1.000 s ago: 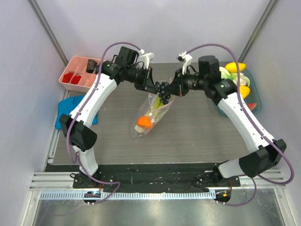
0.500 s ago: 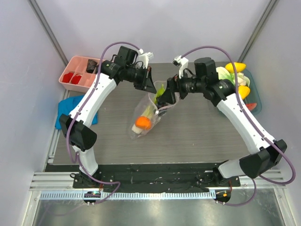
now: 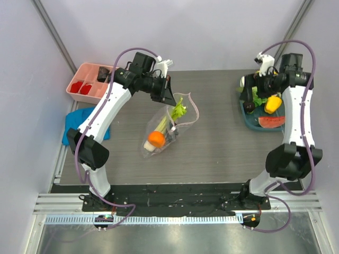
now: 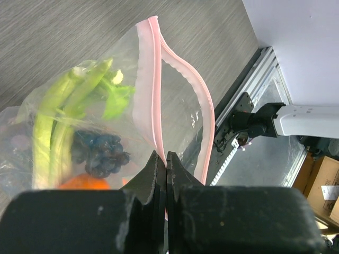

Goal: Place the food in the zip-top bag and seal the zipper
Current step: Pick up the fake fruit from the bin.

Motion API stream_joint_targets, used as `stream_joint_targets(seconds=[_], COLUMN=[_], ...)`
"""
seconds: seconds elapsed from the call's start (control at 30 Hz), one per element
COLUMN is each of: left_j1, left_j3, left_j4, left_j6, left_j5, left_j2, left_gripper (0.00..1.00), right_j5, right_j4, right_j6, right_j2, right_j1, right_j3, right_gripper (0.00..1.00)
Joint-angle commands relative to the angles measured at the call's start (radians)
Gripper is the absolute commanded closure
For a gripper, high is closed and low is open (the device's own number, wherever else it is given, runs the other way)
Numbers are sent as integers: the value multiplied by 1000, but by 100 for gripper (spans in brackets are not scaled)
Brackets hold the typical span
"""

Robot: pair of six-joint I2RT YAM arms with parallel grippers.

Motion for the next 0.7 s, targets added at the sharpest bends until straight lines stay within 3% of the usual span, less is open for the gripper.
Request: stream_joint_targets(seconds=[0.0, 0.13, 0.33, 0.57, 0.6, 0.67], left_j1=[3, 3, 3, 2, 3, 3], left_j3=[30, 18, -2, 15, 13, 7], left_j4=[14, 26, 49, 31, 29, 26], left_j6=[11, 11, 2, 7, 8, 11], left_j5=[37, 39, 46, 46, 43, 42], left_j2=[-44, -44, -35, -17, -17, -18], left_gripper=[100, 100, 100, 100, 100, 100], right_j5=[225, 358, 404, 529, 621, 654], right_j4=[-270, -289, -197, -43, -25, 13], right_j6=[-399, -444, -570, -795, -836, -875], right_j2=[109, 244, 281, 312, 304, 298], right_j1=[-108, -193, -198, -121, -100, -58], right_j3=[24, 84, 56, -49, -68, -92], right_gripper=[6, 7, 7, 11, 11, 14])
